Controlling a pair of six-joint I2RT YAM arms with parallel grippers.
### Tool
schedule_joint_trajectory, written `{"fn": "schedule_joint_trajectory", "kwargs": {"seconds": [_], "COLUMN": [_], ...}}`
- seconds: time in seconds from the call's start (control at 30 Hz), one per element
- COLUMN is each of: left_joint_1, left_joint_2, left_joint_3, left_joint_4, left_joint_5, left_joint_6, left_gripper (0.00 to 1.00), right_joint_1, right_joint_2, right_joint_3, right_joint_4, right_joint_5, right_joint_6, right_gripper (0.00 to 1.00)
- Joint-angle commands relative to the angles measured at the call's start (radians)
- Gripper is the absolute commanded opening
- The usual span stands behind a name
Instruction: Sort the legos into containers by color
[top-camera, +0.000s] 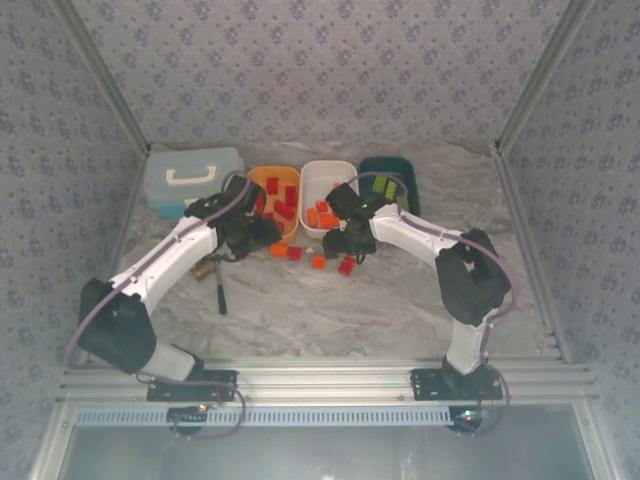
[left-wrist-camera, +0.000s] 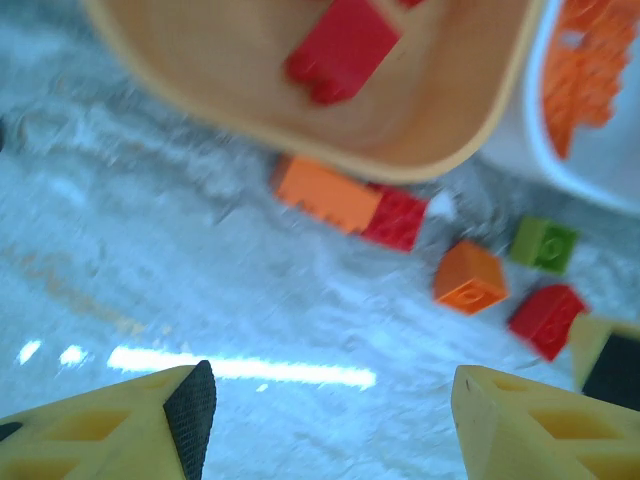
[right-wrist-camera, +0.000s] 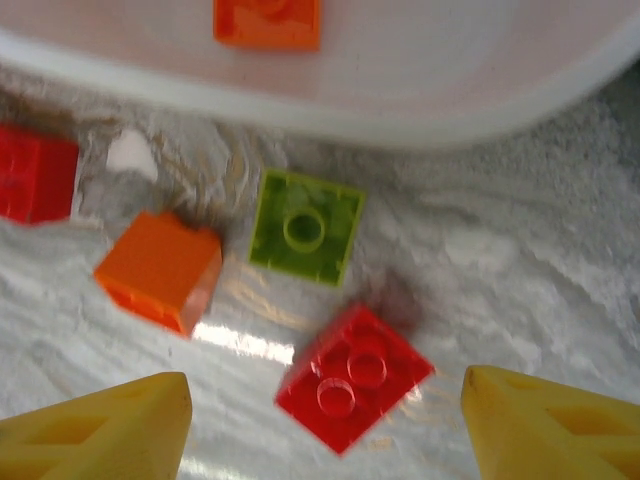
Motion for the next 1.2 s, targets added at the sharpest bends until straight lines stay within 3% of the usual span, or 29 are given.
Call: {"fn": "schedule_joint_trajectory", "kwargs": {"seconds": [0.0,0.27,0.53,0.73,0.87,1.17], "left_joint_1": [-0.001,-0.004,-0.004,-0.004,-0.004,-0.006], "left_joint_2": [-0.095,-0.217,-0.244,-0.231,-0.228,-0.222], "left_joint_3": [-0.036,-0.114,-0.119,-0.094,-0.092,-0.112], "left_joint_4": [-0.013,-0.062,-0.082,-0.093,-0.093,-0.084], "left_joint_5": [-0.004,0.006,0.008,0.010,0.015,0.015], "left_joint_6": [-0.027,0.045,0.045,0.056,0.058,0.066], "left_gripper": [0.66,0.66,0.65,0.65,0.65,0.65], "right_joint_1": [0.020,0.015,0.020,0.020,0.017,0.019], "right_joint_2": [0.053,0.105,0.159,0.183,0.189,0.072], "right_joint_3": [0.051,0.010,0.006,0.000,0.016,-0.040], "right_joint_4": [0.040,0.128,0.147,0.151,0.141,0.070], "right_joint_5": [0.064,0.086,0.106,0.118,0.129,0.097], "right_joint_6": [0.043,0.106,0.137,0.145,0.144,0.127], "right_gripper": [0.77,0.70,0.65,0.54,0.42,0.35]}}
